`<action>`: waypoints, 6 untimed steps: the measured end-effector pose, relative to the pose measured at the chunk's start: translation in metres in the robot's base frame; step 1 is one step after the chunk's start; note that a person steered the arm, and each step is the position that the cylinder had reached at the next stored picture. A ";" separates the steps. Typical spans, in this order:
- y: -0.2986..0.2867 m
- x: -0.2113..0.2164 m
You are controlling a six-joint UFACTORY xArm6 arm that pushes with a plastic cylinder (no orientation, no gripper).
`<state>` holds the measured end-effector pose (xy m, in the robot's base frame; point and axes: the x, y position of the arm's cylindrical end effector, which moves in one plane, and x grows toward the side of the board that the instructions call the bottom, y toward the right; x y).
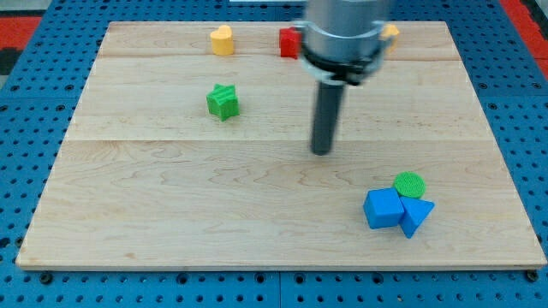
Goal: Move the green star to the bottom left of the red star
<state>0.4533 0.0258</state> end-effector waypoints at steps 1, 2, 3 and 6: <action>-0.094 -0.002; -0.119 -0.062; -0.119 -0.104; -0.090 -0.176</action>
